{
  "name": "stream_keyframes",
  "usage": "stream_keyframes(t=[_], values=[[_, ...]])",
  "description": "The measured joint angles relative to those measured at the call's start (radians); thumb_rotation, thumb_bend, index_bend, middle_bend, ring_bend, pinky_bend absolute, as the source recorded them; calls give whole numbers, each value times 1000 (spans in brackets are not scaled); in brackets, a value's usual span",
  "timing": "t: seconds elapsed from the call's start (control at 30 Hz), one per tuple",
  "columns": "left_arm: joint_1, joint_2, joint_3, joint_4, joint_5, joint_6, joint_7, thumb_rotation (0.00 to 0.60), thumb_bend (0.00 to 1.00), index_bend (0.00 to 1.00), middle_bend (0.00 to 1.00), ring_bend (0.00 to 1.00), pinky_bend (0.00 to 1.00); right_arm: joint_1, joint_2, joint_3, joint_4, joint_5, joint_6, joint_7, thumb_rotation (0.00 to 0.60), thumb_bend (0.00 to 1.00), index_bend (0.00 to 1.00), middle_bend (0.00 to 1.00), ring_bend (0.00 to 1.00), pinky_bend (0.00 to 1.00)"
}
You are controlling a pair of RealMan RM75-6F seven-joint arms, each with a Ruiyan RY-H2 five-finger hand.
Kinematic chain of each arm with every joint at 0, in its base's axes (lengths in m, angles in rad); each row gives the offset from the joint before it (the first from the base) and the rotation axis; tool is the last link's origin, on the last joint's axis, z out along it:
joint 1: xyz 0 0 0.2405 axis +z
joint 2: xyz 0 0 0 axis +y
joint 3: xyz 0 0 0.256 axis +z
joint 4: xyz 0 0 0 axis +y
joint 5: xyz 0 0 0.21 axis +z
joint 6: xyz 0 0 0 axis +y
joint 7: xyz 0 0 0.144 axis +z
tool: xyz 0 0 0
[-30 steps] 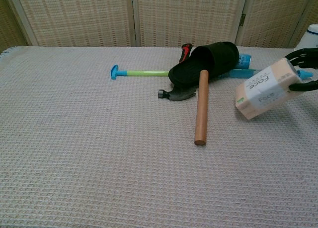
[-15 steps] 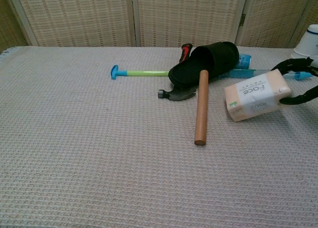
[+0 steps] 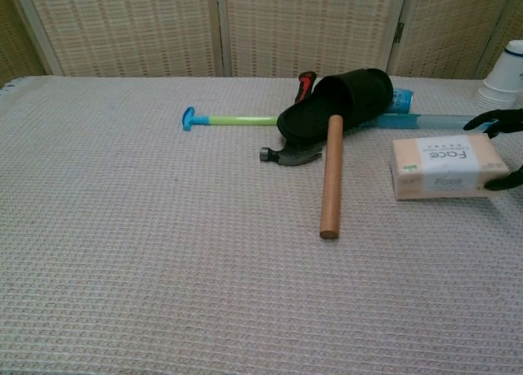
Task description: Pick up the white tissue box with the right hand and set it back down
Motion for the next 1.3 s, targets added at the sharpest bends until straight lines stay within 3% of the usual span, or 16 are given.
stream_keyframes(t=[0.27,0.43,0.63,0.87,0.97,1.07,1.17,1.3], values=[[1,1,-1,0,0,3,-2,600,398,66,0,0,166,0,16,8,-26,14,-19,-30,600,0,160,301,98,0],[1,1,1,0,1,2,1,600,399,66,0,0,167,0,35,8,-42,24,-31,-75,600,0,83,150,2,0],[1,0,1,-1,1,3,4,600,399,66,0,0,167,1,58,5,-69,53,-65,-144,600,0,2,16,0,0],[1,2,-1,-1,-2,2,-3,600,399,66,0,0,167,-19,140,-1,-193,51,-50,-170,600,0,0,0,0,0],[0,3,-1,1,-1,0,-7,600,398,66,0,0,167,-59,216,-9,-314,29,22,-180,600,0,0,0,0,0],[-2,2,0,2,0,-4,-5,600,399,66,0,0,166,-126,278,-22,-444,-8,161,-214,600,0,0,0,0,0],[-4,-2,1,3,-1,-8,-1,600,399,66,0,0,167,-211,308,-41,-520,-59,356,-305,600,0,0,0,0,0],[-5,-5,4,2,-1,-12,9,600,399,66,0,0,167,-351,311,-84,-573,-150,639,-526,600,0,0,0,0,0]])
